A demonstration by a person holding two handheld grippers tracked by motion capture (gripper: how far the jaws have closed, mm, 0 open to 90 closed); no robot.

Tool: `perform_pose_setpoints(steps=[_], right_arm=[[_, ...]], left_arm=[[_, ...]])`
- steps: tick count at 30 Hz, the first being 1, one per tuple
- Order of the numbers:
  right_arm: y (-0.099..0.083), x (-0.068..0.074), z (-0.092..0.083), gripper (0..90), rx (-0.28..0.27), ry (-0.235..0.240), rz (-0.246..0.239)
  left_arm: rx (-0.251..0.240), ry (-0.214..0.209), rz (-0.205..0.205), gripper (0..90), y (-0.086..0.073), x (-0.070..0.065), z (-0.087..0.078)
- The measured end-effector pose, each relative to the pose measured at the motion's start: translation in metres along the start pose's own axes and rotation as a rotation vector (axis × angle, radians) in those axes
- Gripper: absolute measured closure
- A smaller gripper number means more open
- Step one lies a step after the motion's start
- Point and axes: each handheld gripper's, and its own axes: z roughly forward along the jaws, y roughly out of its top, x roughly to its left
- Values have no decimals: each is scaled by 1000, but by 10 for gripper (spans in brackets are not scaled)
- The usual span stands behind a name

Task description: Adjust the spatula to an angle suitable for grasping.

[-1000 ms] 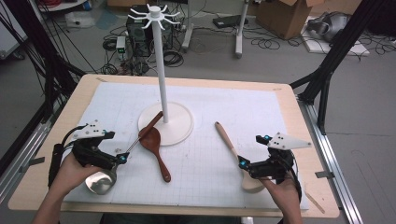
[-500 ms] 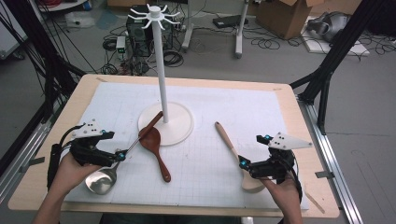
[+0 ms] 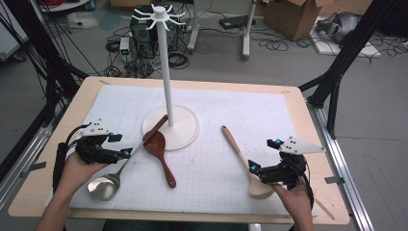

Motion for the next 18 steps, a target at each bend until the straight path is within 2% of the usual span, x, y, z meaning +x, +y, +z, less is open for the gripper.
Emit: perform_pose_setpoints(steps=[7, 9, 13, 18], right_arm=[[1, 1, 4, 4, 5, 10, -7], [1, 1, 6, 4, 10, 13, -10], [1, 1, 6, 4, 13, 18, -7], [1, 0, 5, 4, 6, 12, -8]], left_arm=[[36, -3, 7, 401, 5, 3, 8], [49, -14, -8, 405, 5, 5, 13], [69, -32, -6, 443, 2, 8, 18], [95, -33, -3, 490, 0, 9, 23]])
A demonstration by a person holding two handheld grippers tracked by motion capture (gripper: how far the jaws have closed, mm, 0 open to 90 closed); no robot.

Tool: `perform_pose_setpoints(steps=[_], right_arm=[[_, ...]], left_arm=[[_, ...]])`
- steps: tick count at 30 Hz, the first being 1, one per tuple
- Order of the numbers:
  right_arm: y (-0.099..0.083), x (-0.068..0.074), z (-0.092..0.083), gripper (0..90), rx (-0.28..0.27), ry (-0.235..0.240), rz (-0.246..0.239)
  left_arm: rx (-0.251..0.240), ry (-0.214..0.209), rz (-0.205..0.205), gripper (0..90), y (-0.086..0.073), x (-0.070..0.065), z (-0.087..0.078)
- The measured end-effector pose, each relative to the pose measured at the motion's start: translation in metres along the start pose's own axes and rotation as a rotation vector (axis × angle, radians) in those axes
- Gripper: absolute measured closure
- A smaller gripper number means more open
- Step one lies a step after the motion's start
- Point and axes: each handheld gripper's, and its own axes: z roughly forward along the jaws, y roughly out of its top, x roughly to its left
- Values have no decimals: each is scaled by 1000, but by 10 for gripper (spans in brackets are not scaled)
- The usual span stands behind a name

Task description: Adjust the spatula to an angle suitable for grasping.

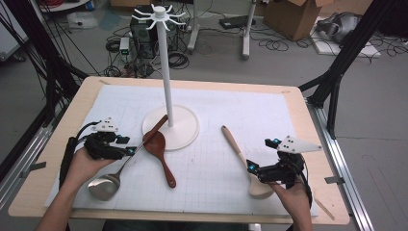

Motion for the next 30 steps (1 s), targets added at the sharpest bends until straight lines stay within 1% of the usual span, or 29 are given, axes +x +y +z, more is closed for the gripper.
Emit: perform_pose_setpoints(steps=[1, 4, 5, 7, 9, 12, 13, 16, 18, 21, 22, 23, 27, 30], right_arm=[[0, 0, -1, 4, 3, 0, 2], [0, 0, -1, 4, 0, -2, -3], [0, 0, -1, 4, 0, -3, -3], [0, 0, -1, 4, -1, -4, -2], [0, 1, 0, 4, 6, 0, 3], [0, 1, 1, 4, 9, 4, -2], [0, 1, 2, 4, 8, 2, -4], [0, 1, 3, 4, 5, 3, -9], [0, 1, 3, 4, 8, 1, -3], [0, 1, 3, 4, 6, 2, -7], [0, 1, 3, 4, 6, 2, -7], [0, 1, 3, 4, 7, 1, -9], [0, 1, 4, 4, 17, 4, -3], [-1, 1, 5, 4, 16, 3, -8]], left_arm=[[9, -2, -6, 500, -1, 1, 2], [14, -5, -12, 519, -1, 2, 5], [27, -4, -14, 525, -2, 3, 7], [32, 0, -14, 530, -2, 3, 8], [35, -4, -24, 534, -3, 3, 10], [46, -4, -21, 547, -4, 3, 13], [56, -11, -18, 571, -5, 3, 15], [67, -13, -17, 599, -5, 2, 17], [78, -10, -15, 611, -5, 2, 19], [91, -14, -18, 621, -6, 3, 22], [93, -21, -17, 621, -7, 3, 22], [96, -22, -26, 632, -8, 3, 23], [108, -19, -26, 638, -10, 3, 26], [111, -21, -26, 656, -10, 3, 26]])
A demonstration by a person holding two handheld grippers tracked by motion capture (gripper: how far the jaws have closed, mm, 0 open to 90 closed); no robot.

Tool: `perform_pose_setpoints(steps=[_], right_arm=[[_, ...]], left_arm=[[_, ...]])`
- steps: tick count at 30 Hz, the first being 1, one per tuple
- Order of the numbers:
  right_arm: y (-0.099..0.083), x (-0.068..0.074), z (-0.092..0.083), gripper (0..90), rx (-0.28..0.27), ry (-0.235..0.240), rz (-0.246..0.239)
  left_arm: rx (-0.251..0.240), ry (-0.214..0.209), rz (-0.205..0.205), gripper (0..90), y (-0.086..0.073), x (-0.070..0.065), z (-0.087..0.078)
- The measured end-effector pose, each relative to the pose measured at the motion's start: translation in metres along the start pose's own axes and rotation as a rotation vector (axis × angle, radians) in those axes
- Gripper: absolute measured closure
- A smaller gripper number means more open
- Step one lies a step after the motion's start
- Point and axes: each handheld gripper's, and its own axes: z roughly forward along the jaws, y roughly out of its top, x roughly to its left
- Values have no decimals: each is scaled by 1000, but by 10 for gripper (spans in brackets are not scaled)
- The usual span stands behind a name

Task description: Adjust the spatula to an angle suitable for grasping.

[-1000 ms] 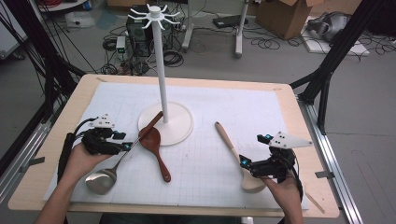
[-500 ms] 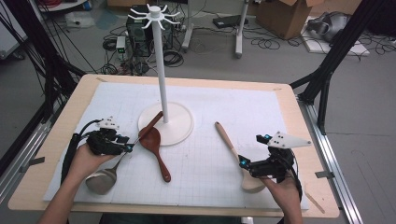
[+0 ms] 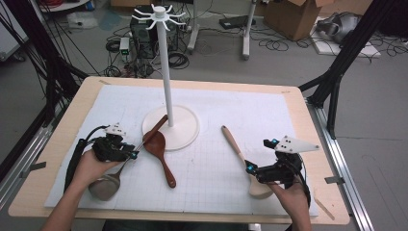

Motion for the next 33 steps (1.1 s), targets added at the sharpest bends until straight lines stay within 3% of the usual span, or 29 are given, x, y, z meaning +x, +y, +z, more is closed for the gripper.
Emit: perform_pose_setpoints(steps=[33], right_arm=[[-1, 0, 2, 4, 6, 4, 1]], left_arm=[[28, -34, -41, 728, 0, 2, 8]])
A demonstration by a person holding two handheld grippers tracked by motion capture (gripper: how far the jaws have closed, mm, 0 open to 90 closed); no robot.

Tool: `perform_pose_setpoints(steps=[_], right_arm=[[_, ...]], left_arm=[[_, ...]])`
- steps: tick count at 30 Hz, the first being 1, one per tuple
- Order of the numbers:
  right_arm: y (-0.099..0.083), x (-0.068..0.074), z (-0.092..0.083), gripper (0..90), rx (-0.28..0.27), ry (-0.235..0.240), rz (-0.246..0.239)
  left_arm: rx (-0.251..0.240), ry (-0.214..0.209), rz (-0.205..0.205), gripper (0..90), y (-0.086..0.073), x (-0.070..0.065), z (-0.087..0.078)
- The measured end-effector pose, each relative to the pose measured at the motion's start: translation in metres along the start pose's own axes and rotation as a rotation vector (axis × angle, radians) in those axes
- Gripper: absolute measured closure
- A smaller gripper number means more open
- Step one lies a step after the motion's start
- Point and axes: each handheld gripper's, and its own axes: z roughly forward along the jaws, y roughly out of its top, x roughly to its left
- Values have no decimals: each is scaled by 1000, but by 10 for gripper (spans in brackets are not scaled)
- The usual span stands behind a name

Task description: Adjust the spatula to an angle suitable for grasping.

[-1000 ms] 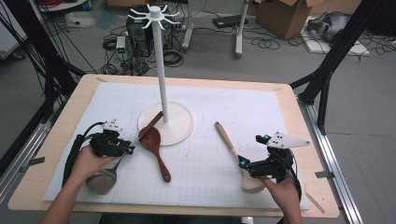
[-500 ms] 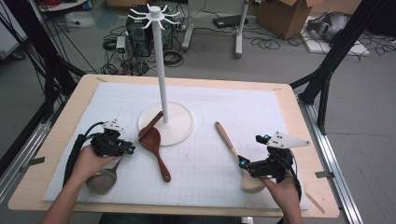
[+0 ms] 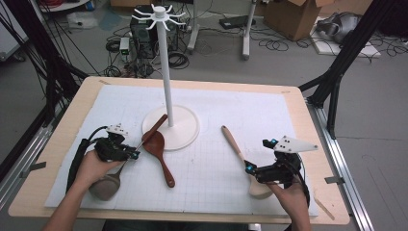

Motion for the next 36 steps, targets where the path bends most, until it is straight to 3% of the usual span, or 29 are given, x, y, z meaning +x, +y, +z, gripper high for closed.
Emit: perform_pose_setpoints(steps=[12, 20, 26, 36], right_arm=[[0, 0, 0, 4, -1, 2, -3], [-1, 0, 1, 4, 3, 2, 1], [0, -3, 5, 4, 5, 1, 2], [-2, -2, 11, 4, 20, 9, 12]], left_arm=[[15, -15, -13, 778, 1, 1, 0], [-19, -23, -44, 786, -2, 0, -1], [-26, -27, -47, 794, -3, -1, -3], [-76, -33, -59, 817, -7, -1, -16]])
